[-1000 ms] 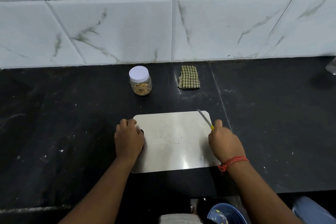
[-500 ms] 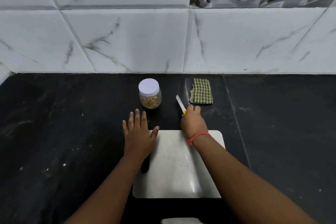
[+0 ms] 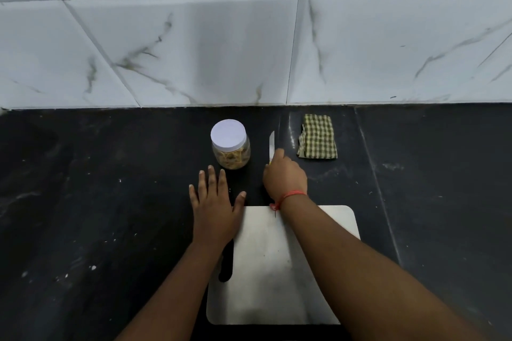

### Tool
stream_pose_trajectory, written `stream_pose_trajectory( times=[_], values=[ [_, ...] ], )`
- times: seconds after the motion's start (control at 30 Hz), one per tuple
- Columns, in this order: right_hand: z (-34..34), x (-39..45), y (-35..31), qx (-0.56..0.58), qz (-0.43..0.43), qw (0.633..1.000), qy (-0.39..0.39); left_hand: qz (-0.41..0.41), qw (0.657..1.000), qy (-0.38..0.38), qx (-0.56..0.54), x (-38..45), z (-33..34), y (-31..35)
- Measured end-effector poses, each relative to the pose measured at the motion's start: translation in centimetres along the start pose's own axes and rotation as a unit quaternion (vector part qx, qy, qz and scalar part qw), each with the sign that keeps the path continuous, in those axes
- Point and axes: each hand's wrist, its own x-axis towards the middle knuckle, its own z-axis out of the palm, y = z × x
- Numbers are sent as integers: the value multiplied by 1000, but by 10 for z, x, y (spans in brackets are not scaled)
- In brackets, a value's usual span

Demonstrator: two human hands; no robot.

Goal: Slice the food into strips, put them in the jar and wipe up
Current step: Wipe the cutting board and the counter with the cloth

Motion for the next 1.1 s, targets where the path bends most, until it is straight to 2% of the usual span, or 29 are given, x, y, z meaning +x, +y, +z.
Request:
stream_pose_trajectory(
  times=[0.1, 0.23, 0.3, 0.4, 0.47, 0.57, 0.73, 0.8, 0.87, 0.9, 0.97, 1.1],
  values=[
    [-6, 3, 8, 12, 3, 1000, 17, 7, 1000, 4, -1, 3, 0, 1],
    [-20, 17, 28, -45, -12, 990, 131, 9, 1000, -11, 3, 4, -1, -1],
    [-28, 29, 42, -66, 22, 986, 152, 9, 1000, -15, 5, 2, -1, -3],
    [-36, 45, 60, -99, 74, 989, 84, 5, 1000, -25, 7, 0, 1, -5],
    [-38, 53, 65, -113, 79, 990, 37, 5, 1000, -22, 5, -2, 2, -7],
    [-41, 61, 65, -105, 59, 992, 34, 6, 1000, -14, 4, -5, 4, -10],
    [-52, 62, 77, 12, 46, 996, 78, 13, 1000, -3, 9, -17, -1, -14],
    [-60, 51, 81, 112, 49, 985, 125, 13, 1000, 2, 12, -25, -3, -16],
    [-68, 28, 82, 213, 78, 964, 138, 10, 1000, 2, 17, -33, -4, -17],
    [-69, 14, 83, 224, 80, 961, 137, 10, 1000, 3, 19, -38, -4, -17],
    [-63, -10, 88, 195, 60, 971, 128, 11, 1000, 1, 22, -48, -5, -16],
    [-47, -31, 88, 8, 2, 999, 47, 13, 1000, -16, 17, -66, -7, -11]
  ],
)
